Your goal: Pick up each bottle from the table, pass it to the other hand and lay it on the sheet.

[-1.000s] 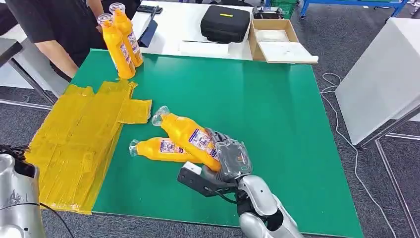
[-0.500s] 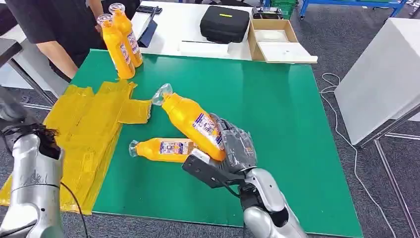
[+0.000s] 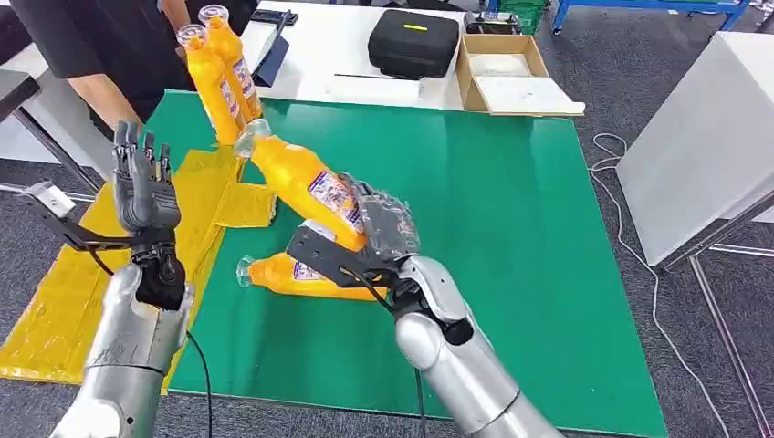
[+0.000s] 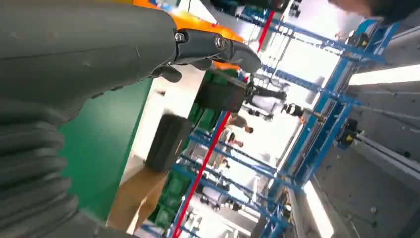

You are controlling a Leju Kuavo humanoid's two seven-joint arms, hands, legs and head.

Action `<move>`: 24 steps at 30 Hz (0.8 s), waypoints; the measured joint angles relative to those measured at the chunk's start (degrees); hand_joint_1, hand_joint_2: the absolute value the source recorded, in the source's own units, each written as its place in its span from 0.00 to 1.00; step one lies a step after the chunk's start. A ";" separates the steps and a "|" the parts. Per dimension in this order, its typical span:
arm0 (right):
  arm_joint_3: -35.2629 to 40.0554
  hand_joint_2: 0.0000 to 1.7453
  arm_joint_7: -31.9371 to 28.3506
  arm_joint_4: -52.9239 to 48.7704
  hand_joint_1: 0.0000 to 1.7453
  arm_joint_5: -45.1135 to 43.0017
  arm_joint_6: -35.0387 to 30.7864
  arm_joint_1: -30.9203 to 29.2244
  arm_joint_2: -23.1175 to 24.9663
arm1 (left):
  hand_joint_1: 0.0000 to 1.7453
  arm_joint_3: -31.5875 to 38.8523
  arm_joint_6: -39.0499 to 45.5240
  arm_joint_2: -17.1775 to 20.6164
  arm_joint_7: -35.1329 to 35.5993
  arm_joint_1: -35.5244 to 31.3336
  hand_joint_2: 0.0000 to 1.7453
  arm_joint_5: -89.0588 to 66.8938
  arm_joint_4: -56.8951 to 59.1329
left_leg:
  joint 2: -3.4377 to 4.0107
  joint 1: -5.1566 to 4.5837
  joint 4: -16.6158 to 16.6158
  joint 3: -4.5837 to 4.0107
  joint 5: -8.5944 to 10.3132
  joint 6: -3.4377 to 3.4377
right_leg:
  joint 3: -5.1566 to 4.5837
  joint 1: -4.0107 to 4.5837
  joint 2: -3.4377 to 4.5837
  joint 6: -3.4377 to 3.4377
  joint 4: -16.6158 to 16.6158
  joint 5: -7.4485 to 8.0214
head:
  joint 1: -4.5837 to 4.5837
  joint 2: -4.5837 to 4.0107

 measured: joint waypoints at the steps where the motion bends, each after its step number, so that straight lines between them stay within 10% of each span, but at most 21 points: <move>1: 0.02 1.00 -0.13 1.12 1.00 -0.11 0.07 -0.73 0.68 | 0.00 -0.59 0.09 -0.02 0.31 0.56 1.00 0.48 -0.74 | 0.00 0.00 0.00 0.00 0.00 0.00 | -0.01 0.00 0.00 -0.01 0.00 -0.01 | 0.00 0.00; 24: 4.02 1.00 2.86 6.31 1.00 -2.34 2.49 -6.52 6.29 | 0.00 -11.39 2.32 -0.26 5.26 4.25 1.00 6.93 -7.34 | -0.11 0.00 0.00 -0.07 0.00 0.00 | -0.05 0.00 -0.01 -0.02 0.00 -0.01 | 0.00 0.00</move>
